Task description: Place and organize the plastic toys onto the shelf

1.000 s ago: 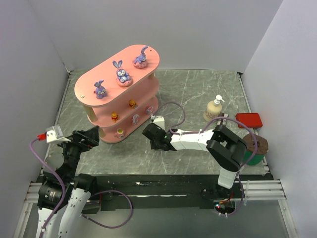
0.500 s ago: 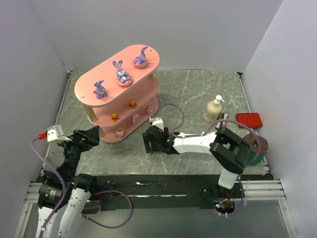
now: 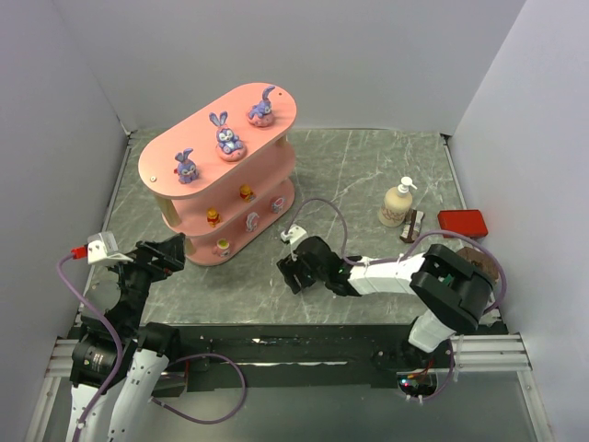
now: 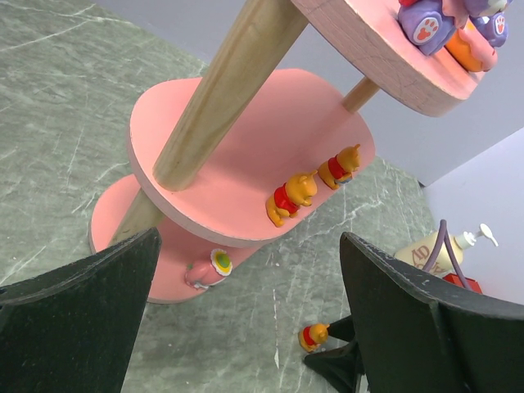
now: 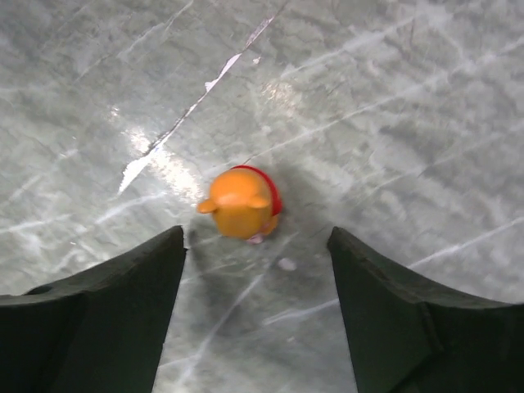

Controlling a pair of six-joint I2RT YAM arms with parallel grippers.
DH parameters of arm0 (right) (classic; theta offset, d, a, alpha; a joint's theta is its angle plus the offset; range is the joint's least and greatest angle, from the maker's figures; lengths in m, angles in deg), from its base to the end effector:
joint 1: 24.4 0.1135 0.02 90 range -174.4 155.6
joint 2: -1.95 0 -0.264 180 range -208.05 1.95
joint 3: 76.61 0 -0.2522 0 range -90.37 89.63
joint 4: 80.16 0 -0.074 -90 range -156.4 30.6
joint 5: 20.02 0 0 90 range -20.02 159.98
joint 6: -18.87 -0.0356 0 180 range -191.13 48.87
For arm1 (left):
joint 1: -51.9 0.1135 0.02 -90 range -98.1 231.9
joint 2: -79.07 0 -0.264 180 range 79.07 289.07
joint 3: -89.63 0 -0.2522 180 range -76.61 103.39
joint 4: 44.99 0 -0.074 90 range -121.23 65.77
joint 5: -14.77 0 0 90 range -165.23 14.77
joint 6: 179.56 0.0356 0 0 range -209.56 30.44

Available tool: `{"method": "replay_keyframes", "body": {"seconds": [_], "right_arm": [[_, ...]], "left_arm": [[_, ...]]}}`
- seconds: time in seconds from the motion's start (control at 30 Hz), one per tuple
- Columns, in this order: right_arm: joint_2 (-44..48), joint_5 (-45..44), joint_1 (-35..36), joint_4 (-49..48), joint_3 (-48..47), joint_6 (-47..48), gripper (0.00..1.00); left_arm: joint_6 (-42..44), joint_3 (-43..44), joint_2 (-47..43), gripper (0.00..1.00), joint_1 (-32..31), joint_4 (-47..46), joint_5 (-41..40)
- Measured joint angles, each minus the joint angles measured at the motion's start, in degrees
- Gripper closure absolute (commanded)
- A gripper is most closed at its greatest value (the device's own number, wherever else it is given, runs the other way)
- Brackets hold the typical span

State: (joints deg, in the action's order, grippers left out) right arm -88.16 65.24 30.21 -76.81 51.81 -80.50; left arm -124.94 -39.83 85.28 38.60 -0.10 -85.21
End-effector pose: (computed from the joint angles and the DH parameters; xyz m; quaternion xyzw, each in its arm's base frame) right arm 0.1757 0.2423 0.1473 -0.3353 0.8486 0.1838 0.3655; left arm 0.0472 -0.0048 0.3172 -0.1956 0.6830 -0.2326 0.6641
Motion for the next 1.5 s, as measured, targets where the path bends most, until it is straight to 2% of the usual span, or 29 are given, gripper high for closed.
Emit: {"method": "replay_keyframes", "body": {"seconds": [0.2, 0.23, 0.47, 0.57, 0.6, 0.63, 0.67, 0.7, 0.9, 1.07, 1.3, 1.5], "right_arm": [[-0.6, 5.9, -2.8, -3.4, 0.5, 5.1, 0.36], [-1.2, 6.7, -2.9, -4.0, 0.4, 5.8, 0.41], [-3.2, 7.5, -2.9, -8.2, 0.4, 7.6, 0.47], [-3.5, 7.1, -2.8, -10.1, 1.0, 7.6, 0.64], [-3.6, 6.8, -2.7, -10.7, 1.2, 7.6, 0.82], [-3.6, 6.4, -2.6, -11.3, 1.5, 7.6, 0.91], [-3.6, 6.2, -2.6, -11.6, 1.6, 7.7, 0.98], [-3.6, 6.0, -2.5, -12.0, 1.7, 7.5, 1.00], [-3.3, 3.9, -1.7, -12.1, 2.0, 7.3, 1.00], [1.6, 1.9, -1.8, -5.3, 0.5, 7.0, 1.00], [8.4, 1.8, -6.2, 4.6, -14.5, 7.6, 1.00], [7.2, 3.3, -11.4, 7.6, -27.8, 10.5, 1.00]], "left_arm": [[0.0, 0.0, 0.0, 0.04, 0.0, 0.0, 0.0], [0.0, 0.0, 0.0, 0.04, 0.0, 0.0, 0.0], [0.0, 0.0, 0.0, 0.04, 0.0, 0.0, 0.0], [0.0, 0.0, 0.0, 0.04, 0.0, 0.0, 0.0], [0.0, 0.0, 0.0, 0.04, 0.0, 0.0, 0.0], [0.0, 0.0, 0.0, 0.04, 0.0, 0.0, 0.0], [0.0, 0.0, 0.0, 0.04, 0.0, 0.0, 0.0], [0.0, 0.0, 0.0, 0.04, 0.0, 0.0, 0.0], [0.0, 0.0, 0.0, 0.04, 0.0, 0.0, 0.0], [0.0, 0.0, 0.0, 0.04, 0.0, 0.0, 0.0], [0.0, 0.0, 0.0, 0.04, 0.0, 0.0, 0.0], [0.0, 0.0, 0.0, 0.04, 0.0, 0.0, 0.0]]}}
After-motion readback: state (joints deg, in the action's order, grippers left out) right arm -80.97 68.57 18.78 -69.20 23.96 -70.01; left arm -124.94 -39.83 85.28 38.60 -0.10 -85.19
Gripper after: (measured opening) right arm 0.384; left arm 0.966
